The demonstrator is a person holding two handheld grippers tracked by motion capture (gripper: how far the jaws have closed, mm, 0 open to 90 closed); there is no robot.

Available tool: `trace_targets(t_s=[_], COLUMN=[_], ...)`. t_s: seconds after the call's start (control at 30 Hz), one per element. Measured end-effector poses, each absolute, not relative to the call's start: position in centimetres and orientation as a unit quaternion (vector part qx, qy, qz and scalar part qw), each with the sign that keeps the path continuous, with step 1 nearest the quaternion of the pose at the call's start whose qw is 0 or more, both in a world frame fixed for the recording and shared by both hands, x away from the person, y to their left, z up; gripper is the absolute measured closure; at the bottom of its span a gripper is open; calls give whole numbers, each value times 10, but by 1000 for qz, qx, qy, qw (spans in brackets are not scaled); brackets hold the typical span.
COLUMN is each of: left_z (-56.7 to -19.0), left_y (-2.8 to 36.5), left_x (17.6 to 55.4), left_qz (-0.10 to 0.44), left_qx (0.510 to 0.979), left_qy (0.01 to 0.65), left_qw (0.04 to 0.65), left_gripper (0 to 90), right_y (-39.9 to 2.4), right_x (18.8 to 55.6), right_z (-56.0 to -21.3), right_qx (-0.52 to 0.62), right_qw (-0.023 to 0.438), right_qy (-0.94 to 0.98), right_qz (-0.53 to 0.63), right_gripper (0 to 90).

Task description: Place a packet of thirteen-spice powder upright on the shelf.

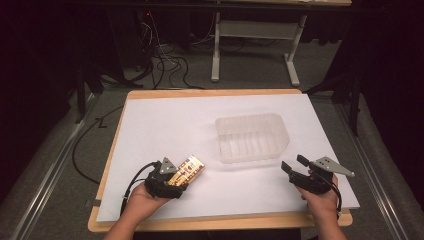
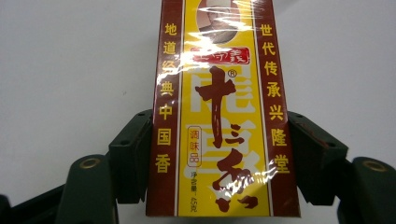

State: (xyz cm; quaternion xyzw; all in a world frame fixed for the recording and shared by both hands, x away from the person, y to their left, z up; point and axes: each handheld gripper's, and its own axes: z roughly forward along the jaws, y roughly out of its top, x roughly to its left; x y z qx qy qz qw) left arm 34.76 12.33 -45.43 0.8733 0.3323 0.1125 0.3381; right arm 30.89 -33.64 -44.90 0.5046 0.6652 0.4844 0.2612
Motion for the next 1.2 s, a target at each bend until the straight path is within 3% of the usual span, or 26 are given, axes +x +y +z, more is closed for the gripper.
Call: trace_targets(t_s=[0.3,1.2], left_z=[-448,-446], left_y=[116,76], left_x=[340,325], left_qz=[122,137], left_qx=[864,858], left_qy=[312,274], left_qw=[376,412], left_gripper=[326,326], right_y=[-326,-278], right_x=[307,301], right_z=[-446,-433], right_qx=[493,453], right_qw=[260,225], right_qy=[671,695], right_qz=[489,511], right_gripper=[290,262])
